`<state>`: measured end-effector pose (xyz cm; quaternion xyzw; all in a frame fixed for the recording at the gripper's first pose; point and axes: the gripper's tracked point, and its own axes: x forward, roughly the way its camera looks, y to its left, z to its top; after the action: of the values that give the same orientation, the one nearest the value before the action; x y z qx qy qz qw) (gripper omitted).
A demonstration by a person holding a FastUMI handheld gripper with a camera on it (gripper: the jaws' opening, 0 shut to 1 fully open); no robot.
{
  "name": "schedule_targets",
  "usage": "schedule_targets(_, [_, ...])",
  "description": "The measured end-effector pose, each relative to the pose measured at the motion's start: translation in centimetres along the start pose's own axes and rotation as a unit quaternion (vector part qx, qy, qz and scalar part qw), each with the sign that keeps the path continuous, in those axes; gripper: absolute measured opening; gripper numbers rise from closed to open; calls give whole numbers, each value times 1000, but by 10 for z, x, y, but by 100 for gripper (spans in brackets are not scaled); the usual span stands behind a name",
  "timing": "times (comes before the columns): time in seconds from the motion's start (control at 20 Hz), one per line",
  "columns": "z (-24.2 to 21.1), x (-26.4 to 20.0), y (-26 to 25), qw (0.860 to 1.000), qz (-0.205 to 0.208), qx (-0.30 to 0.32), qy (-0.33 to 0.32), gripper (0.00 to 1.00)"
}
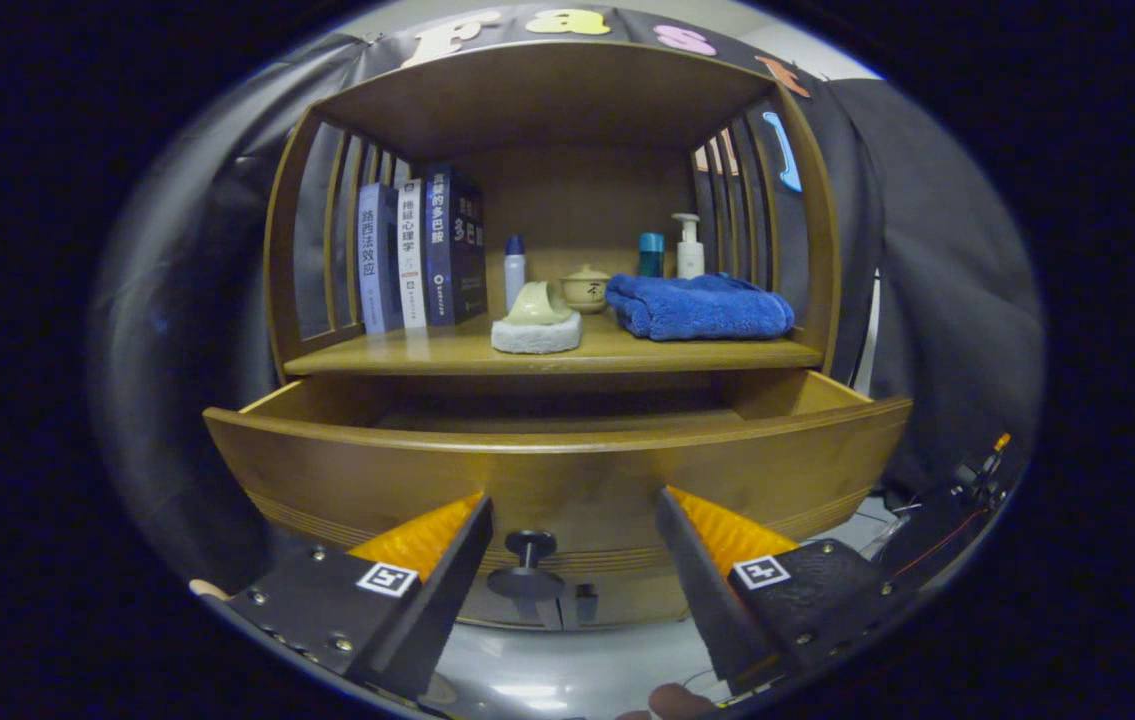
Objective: Pull open the drawer, take out the items inside it, and place them on the countertop above the cabinet.
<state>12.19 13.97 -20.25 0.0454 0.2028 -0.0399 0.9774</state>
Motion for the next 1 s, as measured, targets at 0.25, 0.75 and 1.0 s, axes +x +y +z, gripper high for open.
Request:
schedule_targets(0.25, [1, 6, -2, 1000, 2, -7, -5, 99])
schedule_targets(0.75, [12, 45, 3, 1000, -1, -6, 0, 99])
schedule_targets(1.0, [16, 62, 3, 1000, -5, -22, -3, 99])
